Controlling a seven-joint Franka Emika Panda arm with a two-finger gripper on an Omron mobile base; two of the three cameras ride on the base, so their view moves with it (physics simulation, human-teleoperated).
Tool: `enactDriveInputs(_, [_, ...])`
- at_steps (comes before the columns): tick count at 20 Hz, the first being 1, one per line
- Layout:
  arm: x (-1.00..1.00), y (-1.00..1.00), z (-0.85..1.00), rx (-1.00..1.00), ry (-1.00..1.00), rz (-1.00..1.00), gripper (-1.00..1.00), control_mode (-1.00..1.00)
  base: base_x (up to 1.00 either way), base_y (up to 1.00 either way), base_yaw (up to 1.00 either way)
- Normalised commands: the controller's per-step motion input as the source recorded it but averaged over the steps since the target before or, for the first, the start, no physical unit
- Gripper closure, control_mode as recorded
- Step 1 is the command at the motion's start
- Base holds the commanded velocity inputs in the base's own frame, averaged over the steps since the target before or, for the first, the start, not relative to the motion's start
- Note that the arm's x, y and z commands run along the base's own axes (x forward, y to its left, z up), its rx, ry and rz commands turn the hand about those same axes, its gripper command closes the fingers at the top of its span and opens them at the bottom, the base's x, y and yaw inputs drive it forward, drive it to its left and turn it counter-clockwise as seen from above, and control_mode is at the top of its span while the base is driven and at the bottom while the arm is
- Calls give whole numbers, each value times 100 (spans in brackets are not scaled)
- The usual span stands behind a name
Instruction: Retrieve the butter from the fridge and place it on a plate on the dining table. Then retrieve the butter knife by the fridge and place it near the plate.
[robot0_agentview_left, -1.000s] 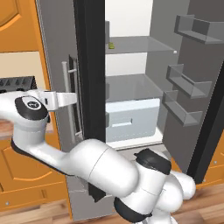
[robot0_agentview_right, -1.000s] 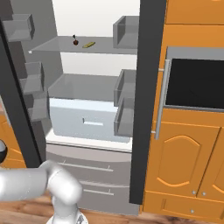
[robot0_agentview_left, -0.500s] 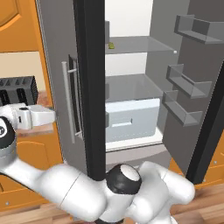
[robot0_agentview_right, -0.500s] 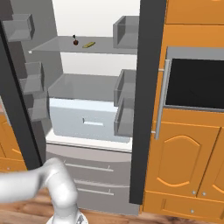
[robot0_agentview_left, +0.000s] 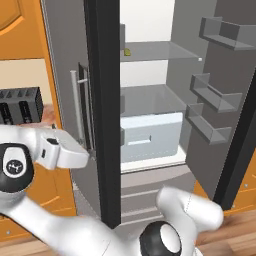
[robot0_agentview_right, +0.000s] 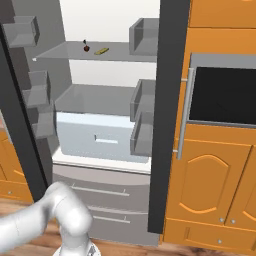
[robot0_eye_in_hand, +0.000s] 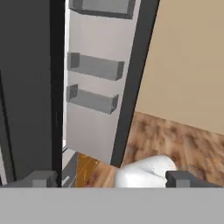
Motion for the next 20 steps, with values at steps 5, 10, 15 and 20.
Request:
enactDriveInputs(5, [-57,-88,0,32,2,43,-100,-100,0,0,0])
enactDriveInputs(10, [2,-95,-11,59,17,32,-100,-100,0,0,0])
enactDriveInputs(15, [57,-87,-6,73,23,9,-100,-100,0,0,0])
enactDriveInputs(20, [95,-21,-4,56,31,13,-100,-100,0,0,0])
